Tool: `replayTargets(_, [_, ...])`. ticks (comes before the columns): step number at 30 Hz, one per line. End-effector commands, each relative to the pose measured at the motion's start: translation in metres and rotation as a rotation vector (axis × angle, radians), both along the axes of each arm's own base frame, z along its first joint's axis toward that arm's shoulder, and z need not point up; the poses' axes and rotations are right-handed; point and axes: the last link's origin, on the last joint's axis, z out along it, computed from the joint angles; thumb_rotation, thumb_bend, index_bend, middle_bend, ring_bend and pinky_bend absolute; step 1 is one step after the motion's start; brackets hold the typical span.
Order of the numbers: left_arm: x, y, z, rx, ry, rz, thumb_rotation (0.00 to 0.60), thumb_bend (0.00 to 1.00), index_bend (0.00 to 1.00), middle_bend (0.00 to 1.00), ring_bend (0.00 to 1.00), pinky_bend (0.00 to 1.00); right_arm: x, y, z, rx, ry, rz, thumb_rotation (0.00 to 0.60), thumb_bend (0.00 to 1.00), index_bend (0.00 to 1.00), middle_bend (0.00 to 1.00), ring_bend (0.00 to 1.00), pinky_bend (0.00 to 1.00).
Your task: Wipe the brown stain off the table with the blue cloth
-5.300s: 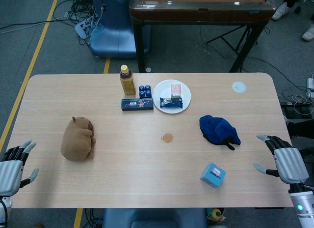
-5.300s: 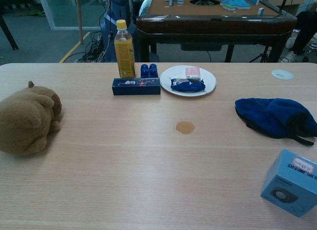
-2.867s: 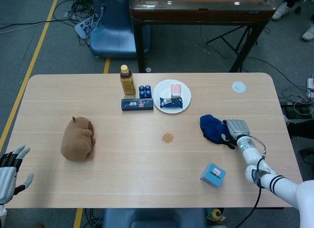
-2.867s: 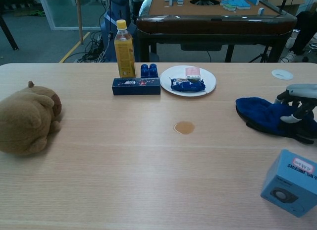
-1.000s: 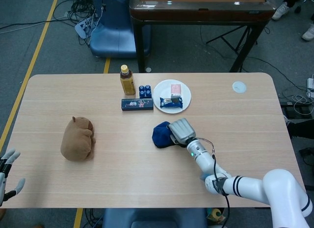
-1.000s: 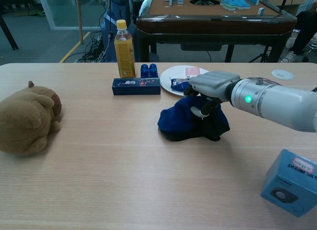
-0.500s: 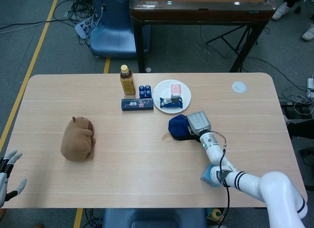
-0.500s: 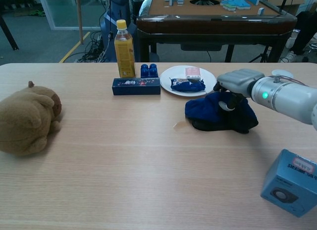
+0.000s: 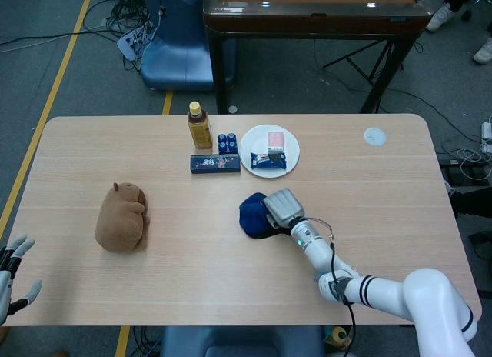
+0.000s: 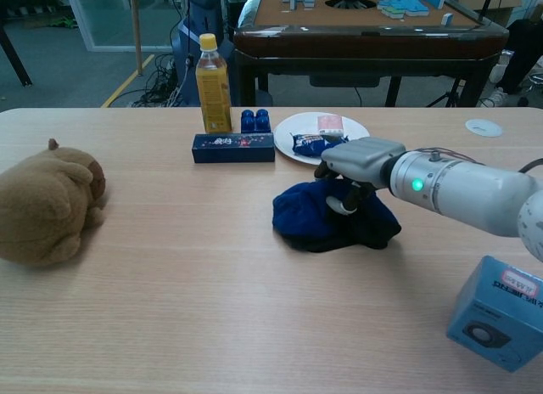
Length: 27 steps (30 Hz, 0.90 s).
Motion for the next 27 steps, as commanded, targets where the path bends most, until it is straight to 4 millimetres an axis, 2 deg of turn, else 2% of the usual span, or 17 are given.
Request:
replayTargets(1, [0.0,0.0,0.0,-0.001,-0.001,0.002,0.6,0.27,0.16,0.1,0.14,0.13,0.014,0.011,-0.006,0.038,-0.011,0.049,0.6,0.74,0.78,0.57,0.57,0.74])
replayTargets(4, [0.001,-0.001,0.0,-0.001,0.001,-0.002,0.6,0.27,0.16,0.1,0.14,0.13,0.018,0.015,-0.008,0.045,-0.012,0.068,0.6,0.74,0.78,0.57,0.57,0.74])
replayTargets(7, [0.001,-0.001,0.001,0.0,0.002,-0.006,0.6,0.27,0.16,0.1,0.14,0.13,0.011,0.011,-0.004,0.024,0.006,0.054,0.6,0.74,0.78,0.57,0.57,0.74])
replayTargets(21, [0.001,0.001,-0.001,-0.007,0.0,-0.008,0.6,0.27,0.16,0.1,0.14,0.13,-0.057,-0.038,0.033,-0.15,0.166,-0.119,0.6,0.74,0.78,0.57,0.57,0.74])
replayTargets(24, [0.001,0.001,-0.002,-0.008,-0.001,-0.007,0.6,0.27,0.16,0.1,0.14,0.13,-0.059,-0.041,0.035,-0.157,0.17,-0.135,0.6,0.74,0.78,0.57,0.57,0.74])
replayTargets(27, [0.0,0.001,-0.003,-0.012,-0.004,-0.007,0.6,0.27,0.16,0.1,0.14,0.13,-0.05,-0.037,0.028,-0.134,0.155,-0.117,0.6,0.74,0.78,0.57,0.57,0.74])
